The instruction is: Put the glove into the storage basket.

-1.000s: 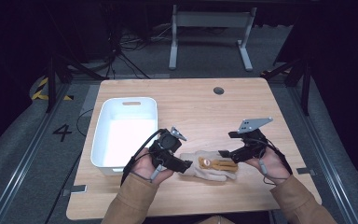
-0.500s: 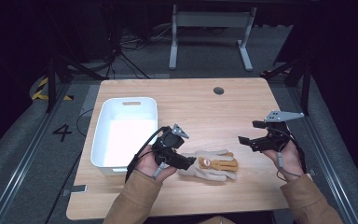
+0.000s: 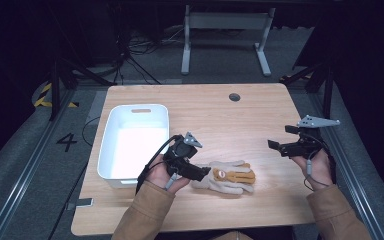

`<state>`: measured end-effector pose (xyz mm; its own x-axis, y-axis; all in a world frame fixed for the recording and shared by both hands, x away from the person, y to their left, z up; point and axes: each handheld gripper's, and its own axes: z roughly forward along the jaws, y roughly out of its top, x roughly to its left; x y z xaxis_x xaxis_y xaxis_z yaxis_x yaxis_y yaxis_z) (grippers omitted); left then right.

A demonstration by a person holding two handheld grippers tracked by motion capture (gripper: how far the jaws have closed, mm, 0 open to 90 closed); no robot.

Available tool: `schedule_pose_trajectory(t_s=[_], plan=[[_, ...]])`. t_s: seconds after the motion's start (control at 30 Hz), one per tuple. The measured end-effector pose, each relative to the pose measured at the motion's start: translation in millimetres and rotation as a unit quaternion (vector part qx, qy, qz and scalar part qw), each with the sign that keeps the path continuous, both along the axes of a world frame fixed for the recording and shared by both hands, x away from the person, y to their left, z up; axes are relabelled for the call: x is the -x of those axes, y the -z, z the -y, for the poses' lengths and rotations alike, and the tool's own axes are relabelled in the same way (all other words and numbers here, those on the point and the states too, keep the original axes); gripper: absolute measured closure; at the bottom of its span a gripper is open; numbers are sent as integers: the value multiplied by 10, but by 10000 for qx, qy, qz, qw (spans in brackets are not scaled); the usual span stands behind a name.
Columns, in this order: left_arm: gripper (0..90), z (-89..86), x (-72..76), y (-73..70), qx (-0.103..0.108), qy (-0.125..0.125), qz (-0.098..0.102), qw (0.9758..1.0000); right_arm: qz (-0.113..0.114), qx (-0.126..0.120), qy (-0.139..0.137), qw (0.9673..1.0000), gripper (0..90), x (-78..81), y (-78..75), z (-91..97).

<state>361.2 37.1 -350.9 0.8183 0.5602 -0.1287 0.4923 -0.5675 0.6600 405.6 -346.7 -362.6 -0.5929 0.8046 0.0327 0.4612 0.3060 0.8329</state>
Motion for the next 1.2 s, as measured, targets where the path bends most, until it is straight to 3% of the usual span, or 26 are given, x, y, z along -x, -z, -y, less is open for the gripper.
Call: schedule_pose_trajectory(t_s=[0.37,0.43,0.47,0.53,0.67,0.77,1.0,1.13,1.2], plan=[[227,67,-6,92,80,240,121,9996,-67,-39,52,10000,42,-34,49,115],[177,91,-20,136,119,350,55,9993,-90,-57,18,9999,44,-35,49,109],[108,107,-22,156,139,458,14,9989,-116,-37,-26,9999,44,-39,57,99],[28,143,-12,192,144,564,118,9982,-135,-35,-43,9999,44,-42,63,93],[0,187,-5,265,235,761,252,9965,-156,-28,-127,9998,44,-44,73,81],[0,203,-11,355,451,746,264,9958,-142,-58,-167,9997,44,-40,73,75],[0,278,-77,560,265,624,143,9976,-222,-21,-233,9995,48,-48,91,50],[0,318,-98,638,44,547,289,9981,-248,-38,-278,9993,51,-49,101,37],[0,341,-109,674,-22,627,341,9974,-295,-27,-303,9991,54,-52,108,31]])
